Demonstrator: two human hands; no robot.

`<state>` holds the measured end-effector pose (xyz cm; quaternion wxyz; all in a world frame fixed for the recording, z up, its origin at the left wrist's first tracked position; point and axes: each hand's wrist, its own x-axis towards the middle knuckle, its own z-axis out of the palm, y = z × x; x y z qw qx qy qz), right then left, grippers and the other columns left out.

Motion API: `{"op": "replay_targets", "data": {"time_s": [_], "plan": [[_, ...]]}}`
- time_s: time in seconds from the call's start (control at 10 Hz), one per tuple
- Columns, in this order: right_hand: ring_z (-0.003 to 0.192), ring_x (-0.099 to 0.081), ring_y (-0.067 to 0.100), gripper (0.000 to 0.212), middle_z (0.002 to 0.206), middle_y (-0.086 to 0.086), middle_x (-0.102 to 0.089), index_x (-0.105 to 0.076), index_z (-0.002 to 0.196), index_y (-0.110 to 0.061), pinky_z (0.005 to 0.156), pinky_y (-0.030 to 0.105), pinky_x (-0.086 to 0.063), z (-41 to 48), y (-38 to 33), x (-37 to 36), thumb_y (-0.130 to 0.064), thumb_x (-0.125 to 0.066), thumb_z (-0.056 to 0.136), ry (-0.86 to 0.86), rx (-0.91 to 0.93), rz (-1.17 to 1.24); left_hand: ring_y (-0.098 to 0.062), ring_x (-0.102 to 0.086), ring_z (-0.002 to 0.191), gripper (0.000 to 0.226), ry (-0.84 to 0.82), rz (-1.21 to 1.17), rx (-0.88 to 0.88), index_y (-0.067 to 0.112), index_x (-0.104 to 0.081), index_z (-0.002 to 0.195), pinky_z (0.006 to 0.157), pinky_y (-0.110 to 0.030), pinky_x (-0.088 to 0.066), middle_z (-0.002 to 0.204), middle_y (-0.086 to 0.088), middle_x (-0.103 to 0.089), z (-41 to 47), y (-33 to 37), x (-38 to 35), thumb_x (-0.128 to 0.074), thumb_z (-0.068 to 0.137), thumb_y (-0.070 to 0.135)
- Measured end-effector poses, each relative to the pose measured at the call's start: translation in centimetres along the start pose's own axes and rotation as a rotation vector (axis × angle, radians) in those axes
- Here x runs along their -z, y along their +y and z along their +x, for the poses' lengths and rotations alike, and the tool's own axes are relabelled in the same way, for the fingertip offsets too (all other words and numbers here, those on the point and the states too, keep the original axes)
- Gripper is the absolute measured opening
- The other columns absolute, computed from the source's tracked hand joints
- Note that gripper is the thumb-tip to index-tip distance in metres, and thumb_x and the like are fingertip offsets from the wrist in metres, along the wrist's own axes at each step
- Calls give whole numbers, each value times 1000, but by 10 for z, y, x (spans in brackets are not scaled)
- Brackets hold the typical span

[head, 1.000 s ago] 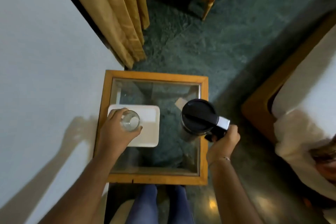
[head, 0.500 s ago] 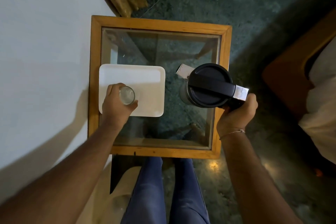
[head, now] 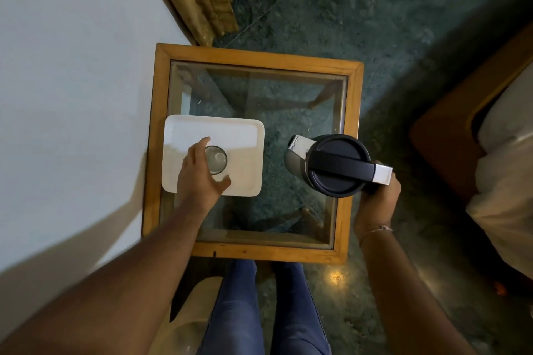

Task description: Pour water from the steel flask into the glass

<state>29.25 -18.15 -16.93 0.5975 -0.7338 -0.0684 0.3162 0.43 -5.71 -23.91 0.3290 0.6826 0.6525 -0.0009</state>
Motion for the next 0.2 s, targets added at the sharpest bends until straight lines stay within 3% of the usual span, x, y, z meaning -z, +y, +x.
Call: {"op": "replay_targets", "data": {"time_s": [0.1,0.2], "plan": [[89,-58,21,29,96,7,-63,-65,99,-4,81,42,-47,-20,-30,15,-8,-37,103,37,17,-167,-42,-47,156,114,61,119,-45,21,-34,167,125,-65,-47,173,-17,-43,-28,19,33,-100,76,35],[107,-61,9,29,118,5,-63,-64,116,-13,91,42,-50,-44,-68,19,-22,-40,105,44,67,-253,-44,-46,157,107,160,176,-181,18,-39,165,128,-65,-41,173,-18,-44,-49,36,66,-97,76,35]]}}
